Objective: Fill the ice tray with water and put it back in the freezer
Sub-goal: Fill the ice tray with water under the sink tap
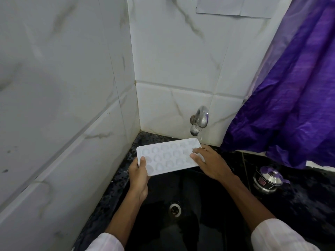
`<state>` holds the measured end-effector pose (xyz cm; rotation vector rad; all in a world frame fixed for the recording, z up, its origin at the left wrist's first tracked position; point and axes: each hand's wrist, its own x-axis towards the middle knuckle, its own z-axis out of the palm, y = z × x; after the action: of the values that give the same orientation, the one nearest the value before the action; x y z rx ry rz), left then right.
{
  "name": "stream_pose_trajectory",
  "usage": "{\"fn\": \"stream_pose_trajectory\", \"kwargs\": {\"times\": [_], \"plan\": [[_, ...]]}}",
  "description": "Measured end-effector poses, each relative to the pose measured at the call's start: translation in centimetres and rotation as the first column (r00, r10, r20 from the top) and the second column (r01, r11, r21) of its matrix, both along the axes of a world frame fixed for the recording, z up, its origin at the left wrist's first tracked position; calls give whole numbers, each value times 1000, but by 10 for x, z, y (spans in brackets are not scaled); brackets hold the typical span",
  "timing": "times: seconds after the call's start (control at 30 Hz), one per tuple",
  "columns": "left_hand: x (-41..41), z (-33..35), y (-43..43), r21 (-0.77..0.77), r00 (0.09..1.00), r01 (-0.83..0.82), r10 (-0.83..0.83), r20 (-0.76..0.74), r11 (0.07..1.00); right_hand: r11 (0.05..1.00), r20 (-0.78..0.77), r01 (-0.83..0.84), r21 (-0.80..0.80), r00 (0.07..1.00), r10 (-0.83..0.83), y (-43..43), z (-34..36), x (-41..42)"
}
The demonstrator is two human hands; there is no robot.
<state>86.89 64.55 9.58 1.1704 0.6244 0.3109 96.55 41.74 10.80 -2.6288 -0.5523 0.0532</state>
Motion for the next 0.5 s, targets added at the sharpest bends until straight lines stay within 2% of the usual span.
{"fn": "stream_pose_trajectory", "kwargs": {"times": [0.17,0.5], "plan": [[1,2,0,3,1000,-1,1,4,1000,999,2,4,-37,1000,-3,0,3,-1],[0,4,1,0,1000,-5,5,7,1000,1000,14,-8,20,1000,8,2,6,-3]]}}
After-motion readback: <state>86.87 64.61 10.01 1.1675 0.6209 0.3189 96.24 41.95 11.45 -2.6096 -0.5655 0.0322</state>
